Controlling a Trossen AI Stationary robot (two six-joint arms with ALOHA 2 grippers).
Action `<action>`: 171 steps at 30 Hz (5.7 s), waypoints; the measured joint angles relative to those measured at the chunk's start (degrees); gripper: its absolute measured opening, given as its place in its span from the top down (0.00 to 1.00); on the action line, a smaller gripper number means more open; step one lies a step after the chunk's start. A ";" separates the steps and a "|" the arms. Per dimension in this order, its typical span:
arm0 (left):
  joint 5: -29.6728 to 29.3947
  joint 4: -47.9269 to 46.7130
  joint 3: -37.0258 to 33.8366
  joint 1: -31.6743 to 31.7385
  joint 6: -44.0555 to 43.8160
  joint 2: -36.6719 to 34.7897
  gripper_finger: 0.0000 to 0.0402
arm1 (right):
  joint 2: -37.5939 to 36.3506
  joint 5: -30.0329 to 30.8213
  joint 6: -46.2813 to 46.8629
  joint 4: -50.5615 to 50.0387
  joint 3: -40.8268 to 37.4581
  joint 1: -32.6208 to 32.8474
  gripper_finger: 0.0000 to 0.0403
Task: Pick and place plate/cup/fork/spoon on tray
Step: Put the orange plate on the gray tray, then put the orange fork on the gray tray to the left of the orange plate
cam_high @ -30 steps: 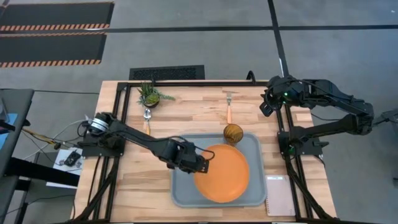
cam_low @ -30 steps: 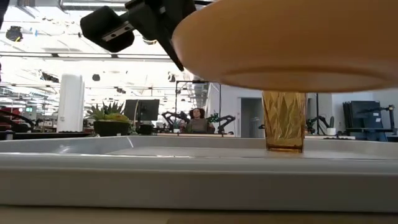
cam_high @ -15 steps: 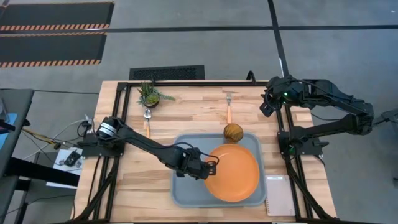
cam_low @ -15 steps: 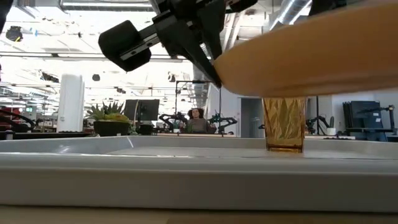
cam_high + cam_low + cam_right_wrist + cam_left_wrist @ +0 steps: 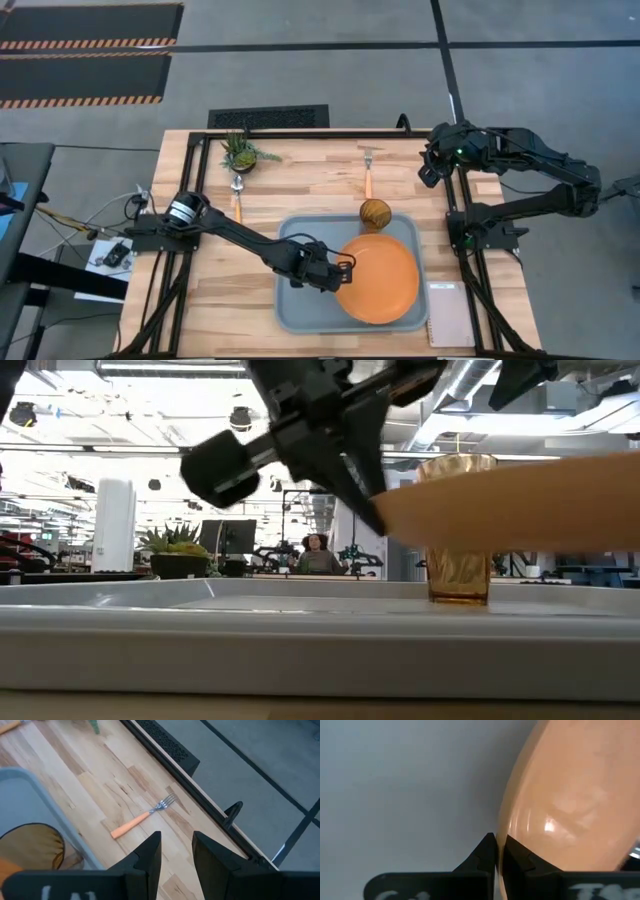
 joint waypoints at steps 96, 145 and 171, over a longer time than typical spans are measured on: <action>1.83 4.37 -0.04 2.64 4.82 3.95 0.67 | 0.00 0.09 -1.32 0.06 0.00 -0.02 0.67; -11.98 -31.73 0.05 16.39 27.46 -34.45 0.43 | 17.33 -3.89 6.89 8.91 0.02 -5.76 0.65; -19.93 -48.67 -4.17 27.49 47.84 -58.39 0.40 | 53.24 -24.38 15.65 23.26 0.05 -18.48 0.39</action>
